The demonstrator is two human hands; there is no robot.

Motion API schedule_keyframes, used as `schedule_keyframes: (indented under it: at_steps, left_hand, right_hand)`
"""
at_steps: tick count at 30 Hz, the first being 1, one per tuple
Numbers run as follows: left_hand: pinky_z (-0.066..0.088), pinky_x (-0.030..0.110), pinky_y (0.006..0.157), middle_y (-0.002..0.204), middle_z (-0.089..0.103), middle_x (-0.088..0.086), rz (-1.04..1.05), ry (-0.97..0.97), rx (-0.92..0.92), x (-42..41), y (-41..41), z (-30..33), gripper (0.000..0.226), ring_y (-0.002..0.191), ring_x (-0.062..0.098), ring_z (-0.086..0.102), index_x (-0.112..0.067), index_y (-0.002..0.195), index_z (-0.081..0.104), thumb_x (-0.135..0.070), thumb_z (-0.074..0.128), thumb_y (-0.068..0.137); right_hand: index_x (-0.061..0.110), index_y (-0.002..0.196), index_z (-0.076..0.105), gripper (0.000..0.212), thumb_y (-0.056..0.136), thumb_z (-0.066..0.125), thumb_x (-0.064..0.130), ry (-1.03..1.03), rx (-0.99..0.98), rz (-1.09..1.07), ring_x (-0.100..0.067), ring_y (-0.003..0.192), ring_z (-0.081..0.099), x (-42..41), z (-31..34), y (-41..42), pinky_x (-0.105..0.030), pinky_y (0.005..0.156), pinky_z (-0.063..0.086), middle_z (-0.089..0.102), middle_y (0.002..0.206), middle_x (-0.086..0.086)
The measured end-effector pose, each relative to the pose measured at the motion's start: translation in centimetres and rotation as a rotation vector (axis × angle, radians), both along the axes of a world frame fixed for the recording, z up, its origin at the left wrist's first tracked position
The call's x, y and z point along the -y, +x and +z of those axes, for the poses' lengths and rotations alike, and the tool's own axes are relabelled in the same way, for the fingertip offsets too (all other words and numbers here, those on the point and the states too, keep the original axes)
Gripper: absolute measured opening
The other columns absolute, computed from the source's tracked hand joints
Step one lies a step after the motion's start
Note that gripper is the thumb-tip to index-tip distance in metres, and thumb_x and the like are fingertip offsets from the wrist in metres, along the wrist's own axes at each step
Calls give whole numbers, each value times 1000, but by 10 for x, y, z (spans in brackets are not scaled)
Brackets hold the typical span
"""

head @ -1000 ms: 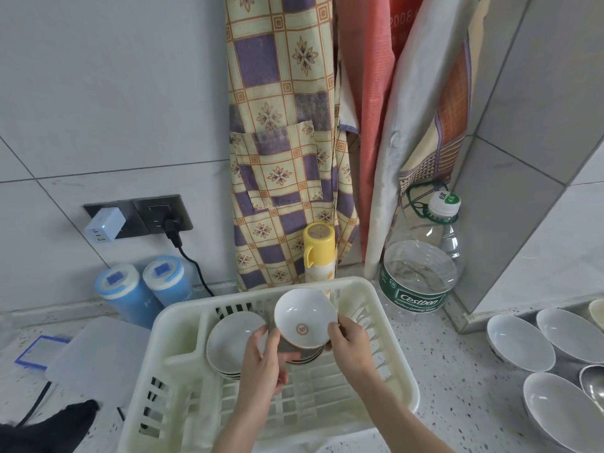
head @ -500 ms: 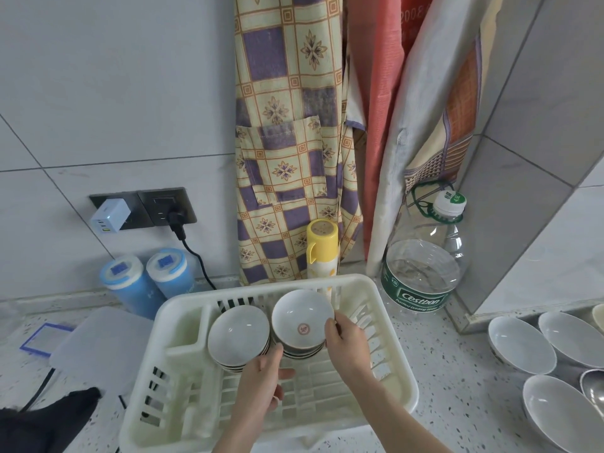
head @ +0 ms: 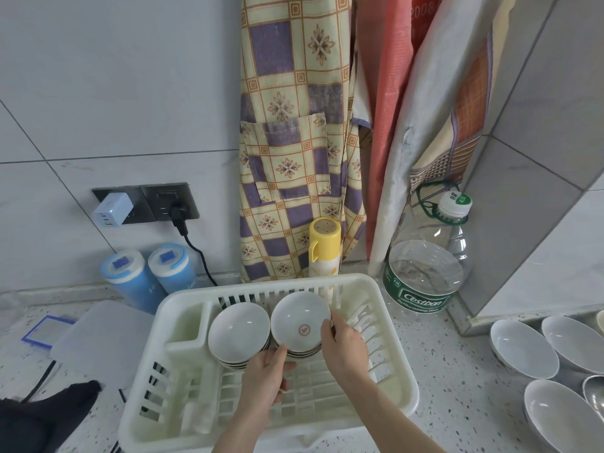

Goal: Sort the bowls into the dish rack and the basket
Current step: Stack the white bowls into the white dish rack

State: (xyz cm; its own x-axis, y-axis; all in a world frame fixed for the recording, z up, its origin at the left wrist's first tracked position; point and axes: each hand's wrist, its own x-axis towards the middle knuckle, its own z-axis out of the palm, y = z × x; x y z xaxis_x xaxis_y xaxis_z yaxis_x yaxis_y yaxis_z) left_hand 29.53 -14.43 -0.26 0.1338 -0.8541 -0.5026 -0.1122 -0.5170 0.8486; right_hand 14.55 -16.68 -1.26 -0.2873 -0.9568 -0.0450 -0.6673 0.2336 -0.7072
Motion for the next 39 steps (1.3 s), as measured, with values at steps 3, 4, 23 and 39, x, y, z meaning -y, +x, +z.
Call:
schedule_keyframes:
  at_steps: [3,4,23,39]
  left_hand:
    - [32,18,36,80,78,3,7,19,-10,0,1,-2,26,40,11,50,-13,100,61,-39,58,96]
    - [32,18,36,79,78,4,8,27,-22,0,1,-3,26,40,11,50,-14,101,61,-40,58,96]
    - [36,24,43,95,75,19,61,78,-248,4,-3,-10,29,49,17,58,-9,109,61,-36,54,100]
    - [39,26,41,88,74,21,140,84,-338,7,-6,-9,29,52,20,58,-6,105,62,-34,58,98]
  right_hand:
    - [25,120,57,30,98,38,33,26,77,-15,-21,70,54,0,-1,-1,-32,63,43,55,69,6]
    - [26,125,56,33,97,39,34,42,115,-26,-20,71,55,0,0,-1,-32,64,44,54,68,7]
    - [26,123,51,46,87,37,51,289,389,-22,-17,85,66,2,0,-4,-38,79,49,73,84,-3]
    - [18,131,46,44,96,44,44,363,651,-17,-6,54,63,3,5,-5,-22,47,39,71,86,-8]
